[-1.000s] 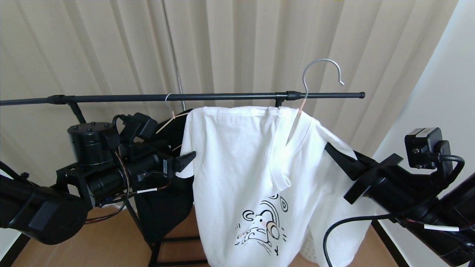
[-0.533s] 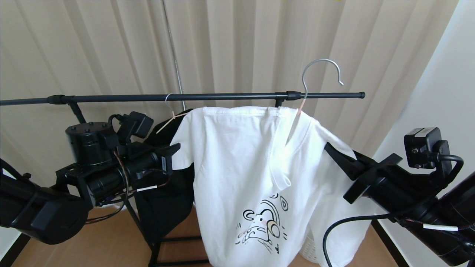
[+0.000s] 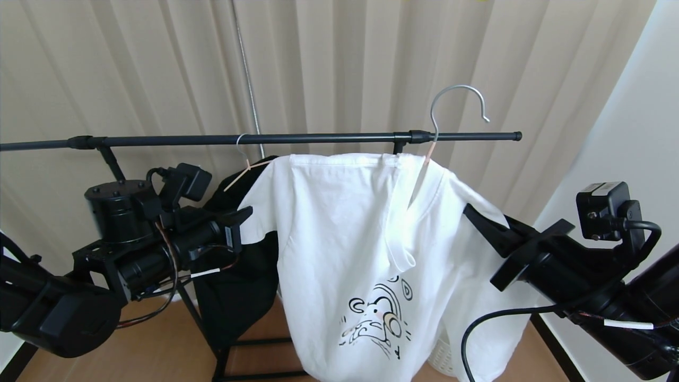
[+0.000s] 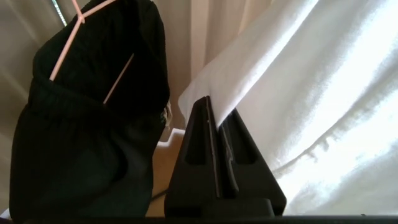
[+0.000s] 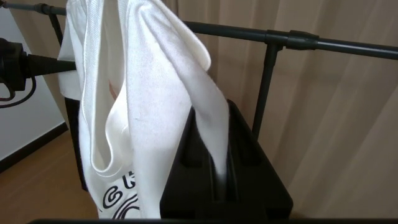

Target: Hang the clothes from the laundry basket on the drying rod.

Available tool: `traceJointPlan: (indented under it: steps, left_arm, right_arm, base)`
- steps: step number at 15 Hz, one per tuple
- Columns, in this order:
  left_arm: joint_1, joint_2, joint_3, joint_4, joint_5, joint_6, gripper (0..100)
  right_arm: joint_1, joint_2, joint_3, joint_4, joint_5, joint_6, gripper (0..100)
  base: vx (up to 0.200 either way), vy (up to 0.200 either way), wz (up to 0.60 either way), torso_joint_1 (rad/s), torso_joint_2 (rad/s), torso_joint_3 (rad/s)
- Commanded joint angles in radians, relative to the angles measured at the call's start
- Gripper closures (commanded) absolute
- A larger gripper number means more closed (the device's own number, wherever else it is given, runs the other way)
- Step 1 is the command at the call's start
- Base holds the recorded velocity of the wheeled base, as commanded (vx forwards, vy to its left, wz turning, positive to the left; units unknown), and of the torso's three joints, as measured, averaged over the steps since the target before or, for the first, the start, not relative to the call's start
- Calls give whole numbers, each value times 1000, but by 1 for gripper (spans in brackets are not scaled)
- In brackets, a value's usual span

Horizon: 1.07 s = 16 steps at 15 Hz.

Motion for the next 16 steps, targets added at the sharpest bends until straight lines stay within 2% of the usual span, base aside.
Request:
traceJointPlan:
  steps: [1,6,9,16]
  left_arm:
    - [9,-1,8,-12,0,1,100]
    - [67,7,11,-17,-6,-3,100]
    - [73,5,19,-18,-6,-29,100]
    - [99,42,22,-43,-8,-32,100]
  right_arm:
    - [0,-1,-2,-1,0,0,100]
    - [-1,3,-2,-1,0,0,100]
    - [-1,2,1,-1,0,1,100]
    - [-1,6,-2,-3,0,1,100]
  base:
    - [0,0,0,0,0,0]
    - [0,0,0,0,0,0]
    - [0,0,0,0,0,0]
    - [0,0,0,0,0,0]
